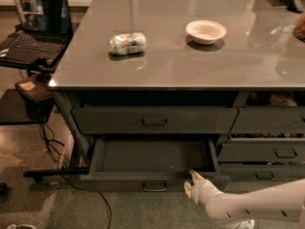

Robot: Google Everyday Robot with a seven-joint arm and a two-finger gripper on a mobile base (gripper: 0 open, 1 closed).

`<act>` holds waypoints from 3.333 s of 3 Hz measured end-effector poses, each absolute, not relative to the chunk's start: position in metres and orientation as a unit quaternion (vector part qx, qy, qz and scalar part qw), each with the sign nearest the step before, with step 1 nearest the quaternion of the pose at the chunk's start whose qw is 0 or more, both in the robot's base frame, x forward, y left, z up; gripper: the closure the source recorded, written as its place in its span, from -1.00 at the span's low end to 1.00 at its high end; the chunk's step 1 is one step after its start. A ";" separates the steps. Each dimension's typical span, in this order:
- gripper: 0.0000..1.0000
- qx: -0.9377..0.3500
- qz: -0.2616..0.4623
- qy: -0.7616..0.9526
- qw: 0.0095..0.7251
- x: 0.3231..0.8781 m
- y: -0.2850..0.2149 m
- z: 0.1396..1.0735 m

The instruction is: Open middle drawer

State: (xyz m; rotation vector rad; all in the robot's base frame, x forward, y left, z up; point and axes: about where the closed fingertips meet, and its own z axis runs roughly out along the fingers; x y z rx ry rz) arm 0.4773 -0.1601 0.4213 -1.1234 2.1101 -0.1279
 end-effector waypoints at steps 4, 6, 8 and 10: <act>1.00 -0.428 -0.041 0.829 0.358 0.449 -0.159 0.424; 1.00 -0.392 -0.035 0.848 0.355 0.431 -0.164 0.433; 1.00 -0.396 -0.036 0.843 0.362 0.416 -0.167 0.431; 1.00 -0.394 -0.033 0.844 0.362 0.413 -0.166 0.444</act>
Offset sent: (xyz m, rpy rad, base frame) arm -0.2847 -0.0626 -0.1290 0.1933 0.0084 -0.3297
